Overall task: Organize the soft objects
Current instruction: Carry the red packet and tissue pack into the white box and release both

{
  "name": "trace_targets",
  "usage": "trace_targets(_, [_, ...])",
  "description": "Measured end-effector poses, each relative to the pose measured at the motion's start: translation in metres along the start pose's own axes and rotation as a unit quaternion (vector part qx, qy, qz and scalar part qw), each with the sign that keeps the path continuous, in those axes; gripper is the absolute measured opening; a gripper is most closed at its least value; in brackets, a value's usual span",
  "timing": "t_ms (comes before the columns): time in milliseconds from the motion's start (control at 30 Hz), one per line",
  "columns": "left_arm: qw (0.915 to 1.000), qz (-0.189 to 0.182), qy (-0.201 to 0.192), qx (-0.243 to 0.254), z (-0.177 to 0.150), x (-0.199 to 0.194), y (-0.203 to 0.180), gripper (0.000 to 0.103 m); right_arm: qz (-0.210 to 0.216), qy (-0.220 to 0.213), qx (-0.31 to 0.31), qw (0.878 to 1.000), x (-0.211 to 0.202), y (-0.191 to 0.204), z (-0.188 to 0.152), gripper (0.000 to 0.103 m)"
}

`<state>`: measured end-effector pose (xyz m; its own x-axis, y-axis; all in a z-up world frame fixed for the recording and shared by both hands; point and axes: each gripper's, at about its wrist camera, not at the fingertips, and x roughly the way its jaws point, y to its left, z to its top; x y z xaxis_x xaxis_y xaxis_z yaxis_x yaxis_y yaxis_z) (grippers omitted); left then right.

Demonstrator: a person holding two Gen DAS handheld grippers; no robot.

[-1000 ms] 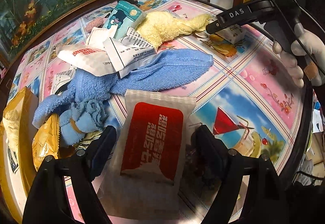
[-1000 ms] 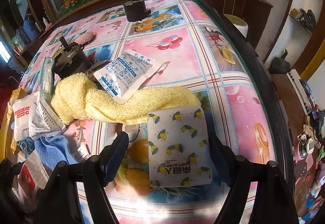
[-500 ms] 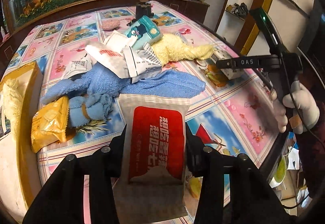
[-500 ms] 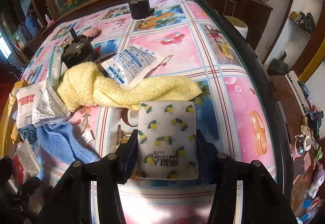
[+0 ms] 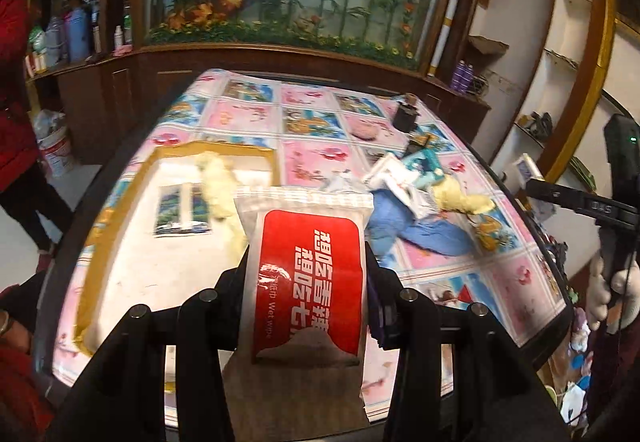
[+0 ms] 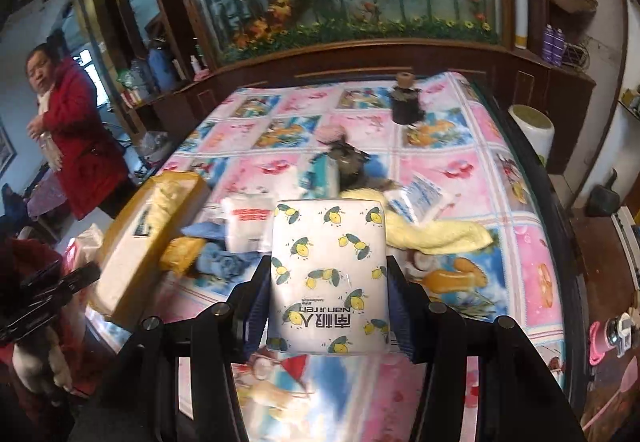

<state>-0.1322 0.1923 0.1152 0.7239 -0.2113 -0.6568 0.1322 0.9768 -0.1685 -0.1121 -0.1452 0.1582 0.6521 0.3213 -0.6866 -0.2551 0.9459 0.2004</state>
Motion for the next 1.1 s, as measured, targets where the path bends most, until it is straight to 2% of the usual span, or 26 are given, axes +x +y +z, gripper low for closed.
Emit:
trace_targets(100, [0.9991,0.039,0.007,-0.015,0.000,0.006,0.032,0.044,0.049,-0.002,-0.028,0.998,0.002,0.038,0.014,0.054])
trace_targets(267, [0.9965,0.064,0.034,-0.042,0.011,0.037,0.078,0.044,0.133,0.031,-0.044,0.990,0.036,0.093,0.033,0.054])
trace_targets(467, [0.9949,0.057,0.056,-0.061,0.038,0.080,0.108,0.044,0.157,0.061,-0.063,0.984,0.102,0.153,0.050,0.054])
trace_targets(667, [0.9888,0.043,0.086,-0.114,0.056,0.128,0.137,0.044,0.138,0.083,-0.049,0.986,0.176,0.186,0.065,0.054])
trace_targets(900, [0.9857,0.070,0.089,-0.124,0.067,0.154,0.152,0.046,0.099,0.105,-0.055,0.988,0.236,0.208,0.071,0.054])
trace_targets(933, [0.9852,0.071,0.091,-0.127,0.067,0.155,0.154,0.048,0.093,0.107,-0.058,0.988,0.242,0.209,0.072,0.054])
trace_targets(1033, [0.9854,0.058,0.084,-0.136,0.067,0.155,0.155,0.070,0.077,0.113,-0.064,0.989,0.258,0.213,0.070,0.055])
trace_targets(1100, [0.9858,0.067,0.079,-0.132,0.068,0.153,0.153,0.072,0.070,0.116,-0.067,0.988,0.267,0.214,0.068,0.056])
